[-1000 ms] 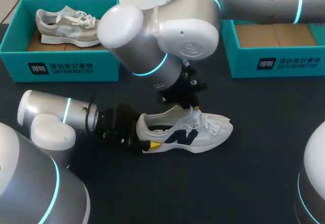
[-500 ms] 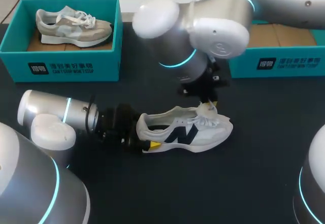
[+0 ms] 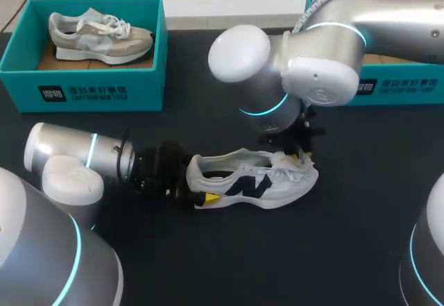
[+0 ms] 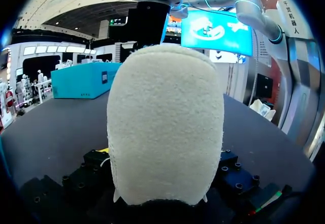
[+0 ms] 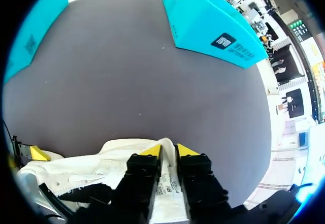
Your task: Take the shoe out of the shoebox, open the shoe tongue, remove and reinsert the insole, then place the shoe into the shoebox
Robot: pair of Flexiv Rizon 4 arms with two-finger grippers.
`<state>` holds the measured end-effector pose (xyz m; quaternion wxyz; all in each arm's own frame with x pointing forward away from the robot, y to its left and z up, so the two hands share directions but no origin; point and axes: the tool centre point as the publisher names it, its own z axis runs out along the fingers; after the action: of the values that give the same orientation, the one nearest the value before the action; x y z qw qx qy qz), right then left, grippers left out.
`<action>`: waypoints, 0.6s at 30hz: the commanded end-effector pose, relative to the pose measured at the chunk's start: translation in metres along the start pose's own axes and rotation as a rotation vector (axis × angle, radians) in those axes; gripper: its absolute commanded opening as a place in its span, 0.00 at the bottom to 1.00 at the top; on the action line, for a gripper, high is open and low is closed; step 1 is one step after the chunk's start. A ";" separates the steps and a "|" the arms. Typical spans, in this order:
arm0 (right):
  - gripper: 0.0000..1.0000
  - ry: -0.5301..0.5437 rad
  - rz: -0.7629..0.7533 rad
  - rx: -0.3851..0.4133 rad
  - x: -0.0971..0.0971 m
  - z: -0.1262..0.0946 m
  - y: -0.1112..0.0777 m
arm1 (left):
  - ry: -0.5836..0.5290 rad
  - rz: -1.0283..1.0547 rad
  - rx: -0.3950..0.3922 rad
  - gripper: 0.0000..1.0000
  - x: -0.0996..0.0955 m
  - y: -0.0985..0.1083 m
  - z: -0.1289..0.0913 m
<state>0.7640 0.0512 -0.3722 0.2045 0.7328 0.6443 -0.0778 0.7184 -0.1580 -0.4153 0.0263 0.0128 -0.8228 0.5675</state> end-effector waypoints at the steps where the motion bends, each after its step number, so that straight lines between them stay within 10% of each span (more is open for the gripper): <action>1: 1.00 -0.007 -0.004 0.005 -0.002 0.001 0.000 | 0.001 -0.001 -0.002 0.00 0.000 0.005 0.000; 18: 1.00 0.139 -0.108 -0.141 0.002 -0.101 0.001 | 0.001 -0.001 -0.002 0.00 0.000 0.005 0.000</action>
<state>0.7573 0.0969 -0.2947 0.2092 0.6919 0.6909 -0.0124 0.7184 -0.1579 -0.4154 0.0263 0.0128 -0.8228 0.5676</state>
